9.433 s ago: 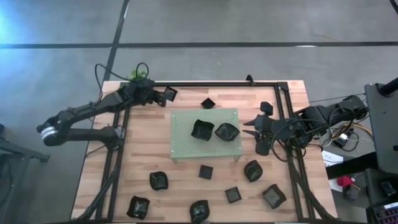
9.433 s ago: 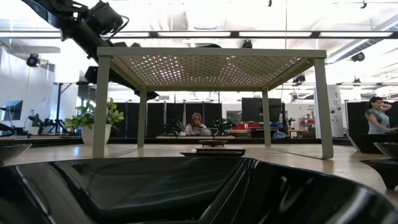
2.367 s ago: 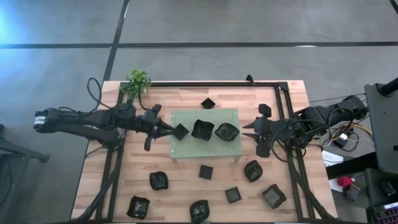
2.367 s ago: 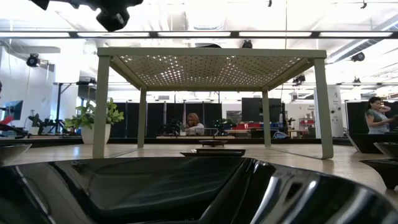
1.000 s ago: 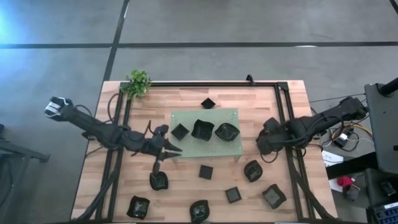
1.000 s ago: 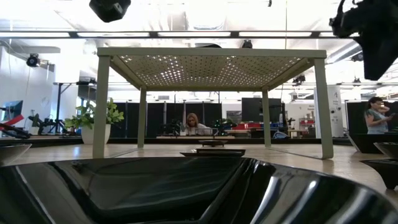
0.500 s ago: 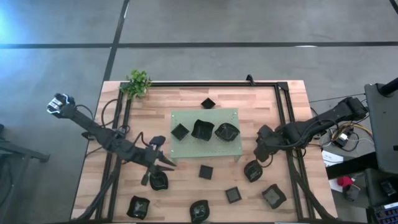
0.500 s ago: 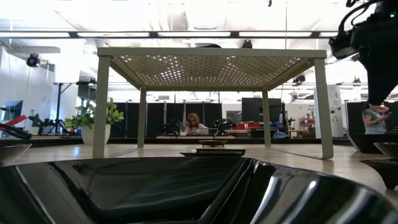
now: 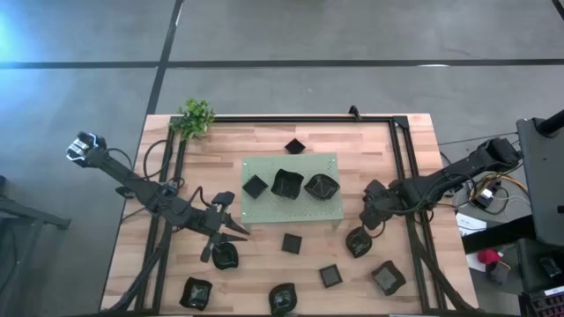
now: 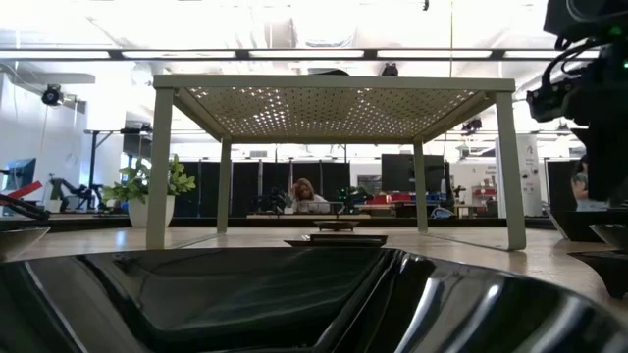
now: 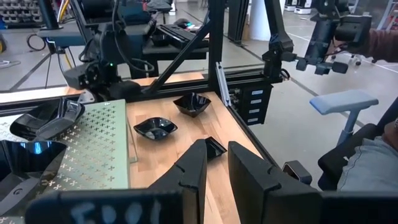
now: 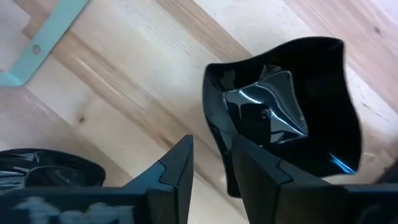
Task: Pick & Place Mini shaped plates
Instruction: Stack the distorted square plate on top of the distorted square plate on the shelf
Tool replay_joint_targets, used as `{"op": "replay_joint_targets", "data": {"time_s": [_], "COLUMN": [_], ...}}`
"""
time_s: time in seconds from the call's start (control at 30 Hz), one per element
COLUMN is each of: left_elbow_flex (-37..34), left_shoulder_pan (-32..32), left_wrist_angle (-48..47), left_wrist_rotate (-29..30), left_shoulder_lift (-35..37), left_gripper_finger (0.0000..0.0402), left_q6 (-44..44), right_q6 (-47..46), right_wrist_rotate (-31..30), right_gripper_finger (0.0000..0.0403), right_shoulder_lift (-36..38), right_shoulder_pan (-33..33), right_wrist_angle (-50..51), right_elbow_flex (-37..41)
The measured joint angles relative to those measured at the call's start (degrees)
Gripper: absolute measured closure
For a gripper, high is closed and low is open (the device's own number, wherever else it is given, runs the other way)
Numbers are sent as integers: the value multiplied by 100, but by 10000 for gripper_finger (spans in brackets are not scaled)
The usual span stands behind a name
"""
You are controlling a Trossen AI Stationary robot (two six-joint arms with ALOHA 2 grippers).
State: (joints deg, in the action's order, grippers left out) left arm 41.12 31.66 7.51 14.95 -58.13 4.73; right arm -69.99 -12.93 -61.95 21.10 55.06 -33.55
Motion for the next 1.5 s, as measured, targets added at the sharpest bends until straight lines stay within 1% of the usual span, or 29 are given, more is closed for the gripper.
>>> {"op": "replay_joint_targets", "data": {"time_s": [0.43, 0.73, 1.03, 1.17, 1.33, 1.5], "left_elbow_flex": [0, 0, 0, 0, 8, 9], "left_shoulder_pan": [0, -4, -3, -2, -2, 2], "left_wrist_angle": [99, 107, 106, 107, 107, 107], "left_wrist_rotate": [-1, -1, -2, -3, -3, -3], "left_shoulder_lift": [0, 2, 9, 9, 9, 23], "left_gripper_finger": [339, 339, 339, 339, 339, 339], "left_q6": [-4, -4, -3, -4, -4, -4], "right_q6": [150, 316, 319, 319, 489, 930], "right_wrist_rotate": [-6, -6, -70, -70, -76, -214], "right_gripper_finger": [298, 298, 301, 325, 385, 393], "right_shoulder_lift": [0, 0, 0, 0, 0, -2], "right_shoulder_pan": [0, 0, 0, 0, 0, -2], "right_wrist_angle": [-84, -594, -631, -625, -632, -521], "right_elbow_flex": [245, 454, 554, 561, 560, 354]}}
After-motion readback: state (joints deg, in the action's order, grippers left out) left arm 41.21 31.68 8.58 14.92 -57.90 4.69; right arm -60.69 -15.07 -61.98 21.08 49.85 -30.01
